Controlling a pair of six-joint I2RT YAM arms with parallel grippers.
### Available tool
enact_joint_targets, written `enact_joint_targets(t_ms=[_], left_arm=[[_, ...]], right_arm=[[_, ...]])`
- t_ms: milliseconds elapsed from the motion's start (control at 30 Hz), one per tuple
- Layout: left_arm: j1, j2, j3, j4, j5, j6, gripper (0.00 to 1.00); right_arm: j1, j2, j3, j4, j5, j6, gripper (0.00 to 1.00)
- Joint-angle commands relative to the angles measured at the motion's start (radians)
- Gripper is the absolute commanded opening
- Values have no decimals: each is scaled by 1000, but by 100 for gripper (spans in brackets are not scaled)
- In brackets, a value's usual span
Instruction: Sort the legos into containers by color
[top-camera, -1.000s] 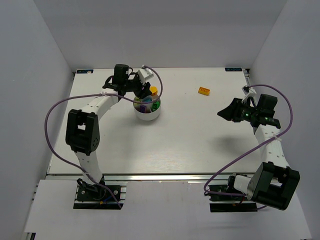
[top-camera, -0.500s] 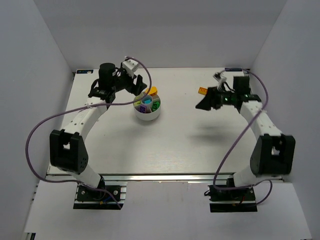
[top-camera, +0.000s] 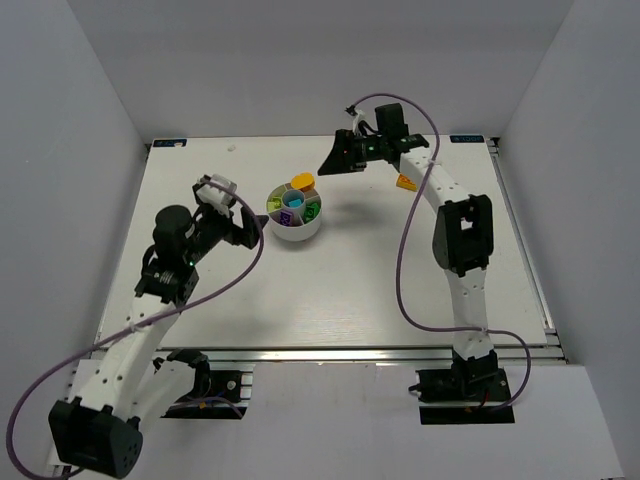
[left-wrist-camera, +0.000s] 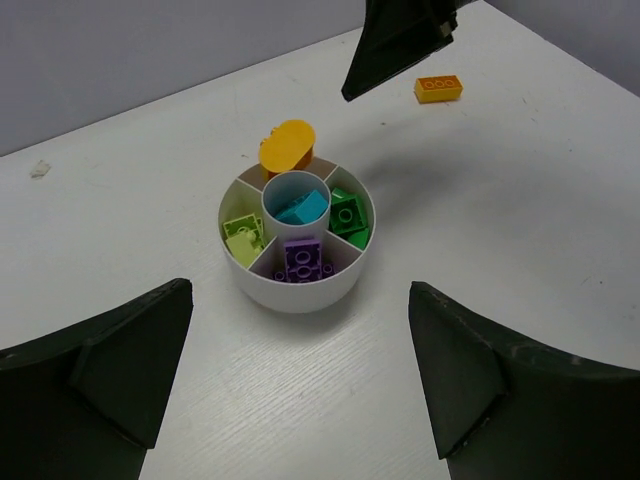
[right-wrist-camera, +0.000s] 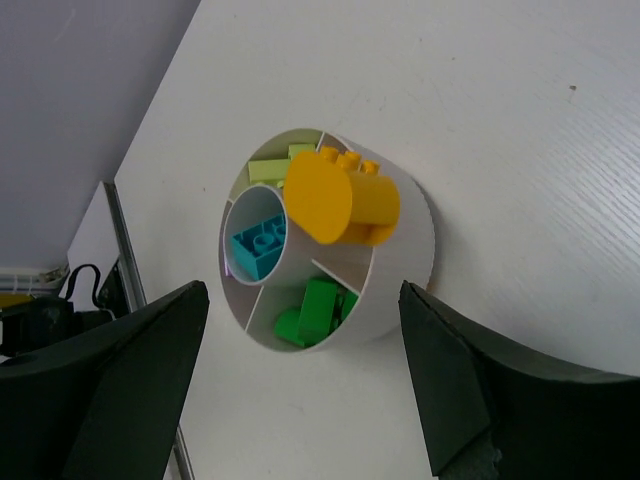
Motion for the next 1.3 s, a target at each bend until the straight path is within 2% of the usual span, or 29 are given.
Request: enact_joint_targets(t_ms=[0,233,367,700,1100,1267], left_arm=[[4,-93,-69,19,-79,-7,98],[4,-156,-138,29,-82,5,98],[-5,-179,-152,25,-78,10,98],[-5,-207,-164,31,-72,13,98],[-14,-204,-169,31,-59,25,98],[-14,-205,-170,31,-61,26,98]], right_arm=[[19,54,105,47,-23,88,82],[41,90,47,158,49,154,82],[41,116,40,217,20,222,82],[42,168,43,254,76,279,81],[41,228,46,374,-38,409,78],[39,235,36,421,-70,444,73]])
